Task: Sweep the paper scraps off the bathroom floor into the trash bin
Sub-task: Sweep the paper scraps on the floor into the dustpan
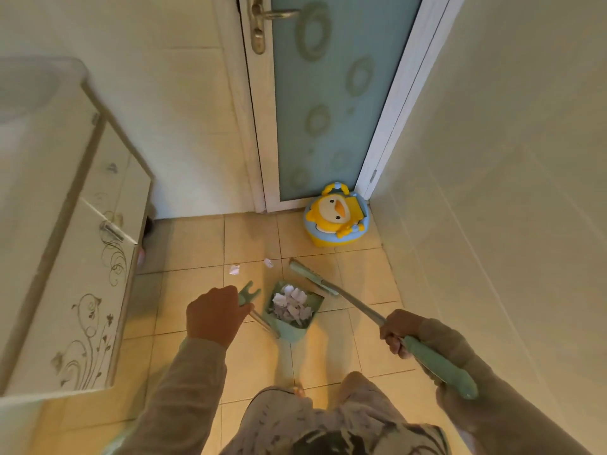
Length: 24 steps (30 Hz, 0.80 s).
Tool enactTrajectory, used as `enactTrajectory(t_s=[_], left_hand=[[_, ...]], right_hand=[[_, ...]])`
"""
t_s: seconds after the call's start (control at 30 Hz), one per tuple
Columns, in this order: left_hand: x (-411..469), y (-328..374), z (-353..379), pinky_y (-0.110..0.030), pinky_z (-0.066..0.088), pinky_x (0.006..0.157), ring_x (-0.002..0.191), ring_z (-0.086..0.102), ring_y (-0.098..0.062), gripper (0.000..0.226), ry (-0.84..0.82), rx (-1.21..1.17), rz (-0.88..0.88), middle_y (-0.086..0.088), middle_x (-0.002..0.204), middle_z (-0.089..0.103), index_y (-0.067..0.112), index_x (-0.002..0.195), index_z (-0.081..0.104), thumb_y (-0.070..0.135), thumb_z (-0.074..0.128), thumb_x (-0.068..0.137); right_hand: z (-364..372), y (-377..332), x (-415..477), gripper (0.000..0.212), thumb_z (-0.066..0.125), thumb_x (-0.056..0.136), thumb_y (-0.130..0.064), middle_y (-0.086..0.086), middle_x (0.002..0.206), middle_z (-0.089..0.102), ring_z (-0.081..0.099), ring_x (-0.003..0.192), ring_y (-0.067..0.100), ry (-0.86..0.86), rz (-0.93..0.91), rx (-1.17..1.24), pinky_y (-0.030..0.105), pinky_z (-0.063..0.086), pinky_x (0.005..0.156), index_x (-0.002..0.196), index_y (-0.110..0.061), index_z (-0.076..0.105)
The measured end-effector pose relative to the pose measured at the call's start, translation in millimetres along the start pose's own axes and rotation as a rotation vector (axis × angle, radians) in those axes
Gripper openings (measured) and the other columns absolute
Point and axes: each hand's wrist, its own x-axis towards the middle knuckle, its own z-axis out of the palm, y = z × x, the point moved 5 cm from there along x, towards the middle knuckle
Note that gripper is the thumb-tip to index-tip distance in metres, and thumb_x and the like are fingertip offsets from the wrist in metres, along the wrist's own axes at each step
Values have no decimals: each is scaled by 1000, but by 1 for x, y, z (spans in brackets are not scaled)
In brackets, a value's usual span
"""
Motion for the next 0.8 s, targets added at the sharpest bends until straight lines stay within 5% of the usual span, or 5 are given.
enactTrajectory(t_s=[0.2,0.47,0.8], left_hand=[[14,-8,1,-25,46,60,60,54,-15,42,2,-1,-170,2,74,66,17,85,62,58,56,84],[29,14,2,-24,49,61,66,61,-14,32,-86,-54,-443,7,72,61,28,87,62,58,50,86],[22,58,12,-23,45,57,63,55,-12,33,-156,-147,-740,9,68,53,27,94,63,57,52,86]], right_hand=[[-26,-58,27,35,46,88,2,2,29,42,40,23,11,-38,-56,-132,11,32,39,55,-8,41],[-83,-164,62,38,46,88,2,5,31,40,38,24,12,-77,-142,-413,19,31,47,52,-5,39],[-112,-272,90,28,48,85,-8,8,55,45,42,49,19,-81,-310,-650,25,35,51,58,-10,43]])
